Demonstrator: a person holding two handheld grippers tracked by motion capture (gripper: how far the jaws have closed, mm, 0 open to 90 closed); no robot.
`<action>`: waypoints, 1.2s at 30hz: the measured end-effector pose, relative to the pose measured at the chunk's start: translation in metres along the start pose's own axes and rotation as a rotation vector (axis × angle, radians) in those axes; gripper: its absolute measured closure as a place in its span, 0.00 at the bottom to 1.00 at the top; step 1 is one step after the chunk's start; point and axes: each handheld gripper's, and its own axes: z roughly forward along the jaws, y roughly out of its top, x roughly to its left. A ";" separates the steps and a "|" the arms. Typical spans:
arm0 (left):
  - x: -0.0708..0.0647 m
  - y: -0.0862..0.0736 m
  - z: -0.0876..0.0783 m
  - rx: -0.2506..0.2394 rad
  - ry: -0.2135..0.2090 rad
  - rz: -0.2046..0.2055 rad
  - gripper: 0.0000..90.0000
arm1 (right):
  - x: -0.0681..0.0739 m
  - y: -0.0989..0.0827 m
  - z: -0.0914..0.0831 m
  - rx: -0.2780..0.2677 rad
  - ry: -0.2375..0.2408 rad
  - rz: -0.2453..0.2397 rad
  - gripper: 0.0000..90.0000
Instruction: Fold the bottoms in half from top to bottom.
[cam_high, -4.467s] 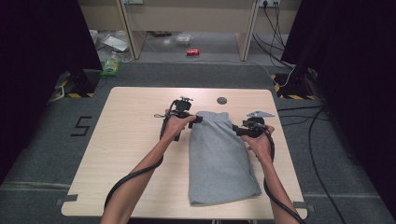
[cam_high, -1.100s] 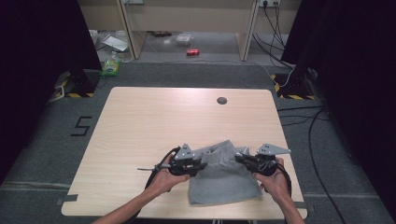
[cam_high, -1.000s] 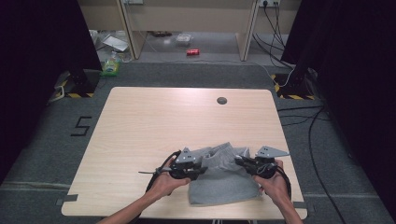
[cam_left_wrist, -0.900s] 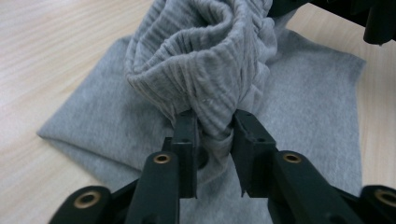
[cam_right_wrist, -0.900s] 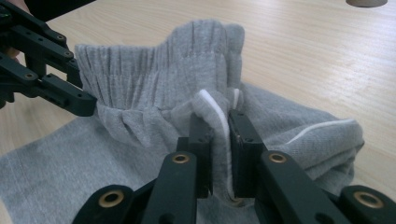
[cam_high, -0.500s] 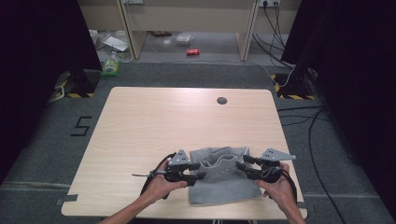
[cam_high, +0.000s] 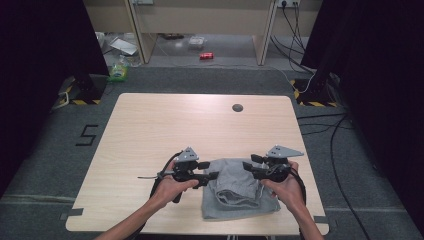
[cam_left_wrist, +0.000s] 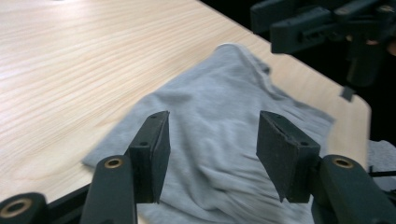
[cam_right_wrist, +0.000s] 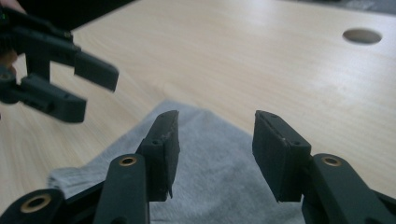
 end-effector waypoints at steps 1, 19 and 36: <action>0.002 -0.002 0.005 0.018 0.015 -0.002 0.49 | 0.001 -0.001 0.004 0.025 -0.002 0.000 0.57; -0.059 -0.039 0.013 0.151 0.028 0.212 0.47 | 0.031 -0.061 -0.004 0.238 -0.014 -0.078 0.61; -0.062 -0.052 0.006 0.130 -0.002 0.202 0.43 | 0.038 -0.073 -0.013 0.180 -0.035 -0.024 0.47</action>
